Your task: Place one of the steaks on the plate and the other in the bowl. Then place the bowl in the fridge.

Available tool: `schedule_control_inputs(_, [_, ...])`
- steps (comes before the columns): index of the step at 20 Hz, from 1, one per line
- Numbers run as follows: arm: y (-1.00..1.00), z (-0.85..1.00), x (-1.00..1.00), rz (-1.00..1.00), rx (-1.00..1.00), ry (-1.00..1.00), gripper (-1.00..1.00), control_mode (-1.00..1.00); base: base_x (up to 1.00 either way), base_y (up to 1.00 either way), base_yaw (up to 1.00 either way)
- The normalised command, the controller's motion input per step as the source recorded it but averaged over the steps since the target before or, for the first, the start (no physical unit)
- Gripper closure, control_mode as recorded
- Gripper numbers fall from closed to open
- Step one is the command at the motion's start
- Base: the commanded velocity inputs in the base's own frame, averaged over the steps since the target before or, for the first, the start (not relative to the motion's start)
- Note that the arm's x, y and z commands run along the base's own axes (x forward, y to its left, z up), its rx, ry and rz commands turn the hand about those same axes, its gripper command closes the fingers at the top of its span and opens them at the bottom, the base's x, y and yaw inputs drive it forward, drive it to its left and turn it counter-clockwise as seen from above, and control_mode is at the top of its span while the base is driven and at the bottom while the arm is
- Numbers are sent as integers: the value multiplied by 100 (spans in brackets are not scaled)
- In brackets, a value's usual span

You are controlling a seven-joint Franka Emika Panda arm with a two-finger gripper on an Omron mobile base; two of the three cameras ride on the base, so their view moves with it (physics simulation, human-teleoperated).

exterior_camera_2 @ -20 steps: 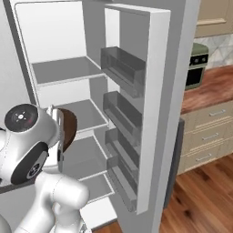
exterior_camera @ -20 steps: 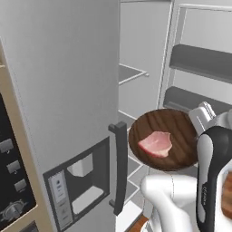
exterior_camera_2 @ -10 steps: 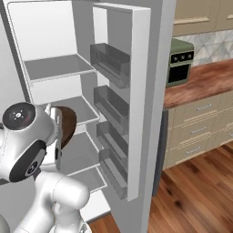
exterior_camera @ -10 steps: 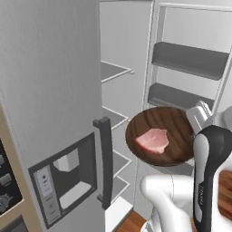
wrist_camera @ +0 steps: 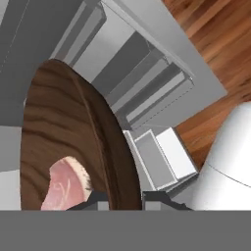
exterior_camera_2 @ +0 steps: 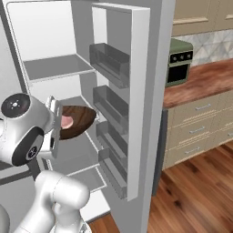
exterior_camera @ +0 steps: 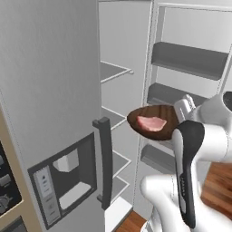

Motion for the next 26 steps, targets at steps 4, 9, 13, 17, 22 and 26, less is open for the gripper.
schedule_control_inputs(4, [1, -2, 48, 3, 7, -5, 100, -100, 0, 0, 0])
schedule_control_inputs(9, [24, -40, 25, 19, 13, 0, 100, -100, 0, 0, 0])
schedule_control_inputs(13, [43, -37, 47, 17, 2, -17, 100, -100, 0, 0, 0])
schedule_control_inputs(17, [25, -26, 78, 0, 0, -22, 100, -100, 0, 0, 0])
schedule_control_inputs(22, [39, -32, 84, 6, 0, -6, 100, -100, 0, 0, 0])
schedule_control_inputs(26, [18, -25, 100, 12, 0, 0, 100, -100, 0, 0, 0])
